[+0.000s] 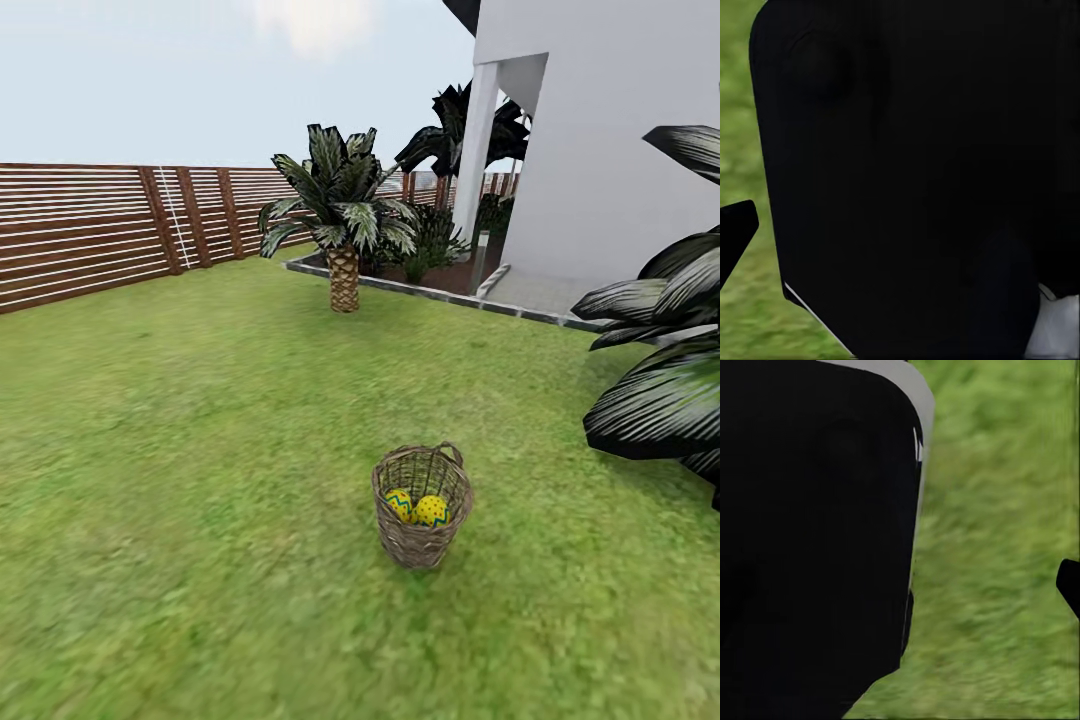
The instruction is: Take the three Easter eggs out of the wicker basket on the lawn in the garden, then place them on the lawn next to a single tree (choose any tree) so that all three eggs are next to the same tree and none are left in the basket.
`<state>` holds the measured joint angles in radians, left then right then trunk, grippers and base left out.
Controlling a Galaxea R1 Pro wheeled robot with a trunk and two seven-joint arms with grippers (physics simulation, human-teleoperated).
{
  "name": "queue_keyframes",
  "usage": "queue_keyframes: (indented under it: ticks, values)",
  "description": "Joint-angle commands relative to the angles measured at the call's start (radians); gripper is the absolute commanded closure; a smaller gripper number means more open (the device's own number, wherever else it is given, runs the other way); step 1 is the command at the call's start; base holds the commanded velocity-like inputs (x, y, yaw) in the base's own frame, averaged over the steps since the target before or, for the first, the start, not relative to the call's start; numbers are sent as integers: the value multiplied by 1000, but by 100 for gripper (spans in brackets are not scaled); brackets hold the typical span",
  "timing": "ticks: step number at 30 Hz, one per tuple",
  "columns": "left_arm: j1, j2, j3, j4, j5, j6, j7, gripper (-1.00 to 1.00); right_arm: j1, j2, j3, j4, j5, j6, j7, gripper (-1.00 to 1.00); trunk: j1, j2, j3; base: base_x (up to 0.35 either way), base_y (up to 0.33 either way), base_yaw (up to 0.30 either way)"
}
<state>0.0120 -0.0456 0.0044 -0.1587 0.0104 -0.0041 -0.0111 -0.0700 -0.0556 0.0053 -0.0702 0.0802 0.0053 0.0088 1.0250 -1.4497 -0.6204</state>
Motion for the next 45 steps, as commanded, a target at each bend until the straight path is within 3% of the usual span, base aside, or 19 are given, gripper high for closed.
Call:
queue_keyframes:
  ticks: [1,7,8,9,12,17,18,21,22,24,25,26,30,32,36,41,45]
  values:
    - [0,-5,1,1,1,0,-1,-100,0,-1,-1,-7,9,14,2,-100,0,0,-1,0,0,0]
    - [-1,10,2,-5,2,5,9,-100,-1,-5,-11,-92,-1,25,5,-100,0,0,-1,0,0,0]
    - [-4,17,2,-10,2,8,9,-100,-1,-5,-11,-121,-1,31,5,-100,0,0,-1,0,0,0]
    - [-19,27,2,-40,1,14,11,-100,-1,-4,-16,-220,-6,58,4,-100,0,0,-1,0,0,0]
    - [-93,39,3,-105,0,54,15,-100,-2,-3,-32,-392,-9,208,5,-100,0,0,-1,0,0,0]
    - [-225,38,4,-170,2,233,17,-100,-4,-2,-55,-714,-6,490,3,-100,0,0,-1,0,0,0]
    - [-245,33,7,-217,2,284,17,-100,-14,-2,-56,-813,-5,584,3,-100,0,0,-1,0,0,0]
    - [-261,17,9,-377,3,411,19,-100,-67,-5,-56,-966,0,724,3,-100,0,0,-1,0,0,0]
    - [-264,8,9,-478,3,495,20,-100,-115,-6,-56,-1004,3,768,3,-100,0,0,-1,0,0,0]
    - [-266,-6,9,-626,3,623,20,-100,-197,-6,-54,-1018,2,808,2,-100,0,0,-1,0,0,0]
    - [-268,-17,9,-744,2,715,20,-100,-256,-6,-52,-1017,1,830,3,-100,0,0,-1,0,0,0]
    - [-270,-20,9,-784,2,745,20,-100,-275,-6,-51,-1016,1,836,3,-100,0,0,-1,0,0,0]
    - [-294,-33,10,-1112,1,939,31,-100,-403,-7,-49,-994,-1,861,4,-100,0,0,-1,0,0,0]
    - [-316,-33,14,-1218,1,984,51,-100,-441,-7,-48,-990,-1,878,18,-100,0,0,-1,0,0,0]
    - [-368,-35,20,-1268,3,1004,61,-100,-471,-7,-43,-988,0,917,73,-100,0,0,-1,0,0,0]
    - [-380,-37,22,-1271,16,1007,60,-100,-477,-8,-36,-983,2,929,102,-100,0,0,-1,0,0,0]
    - [-382,-38,20,-1269,153,1006,61,-100,-478,-7,-35,-988,3,930,105,-100,0,0,-1,0,-22,0]
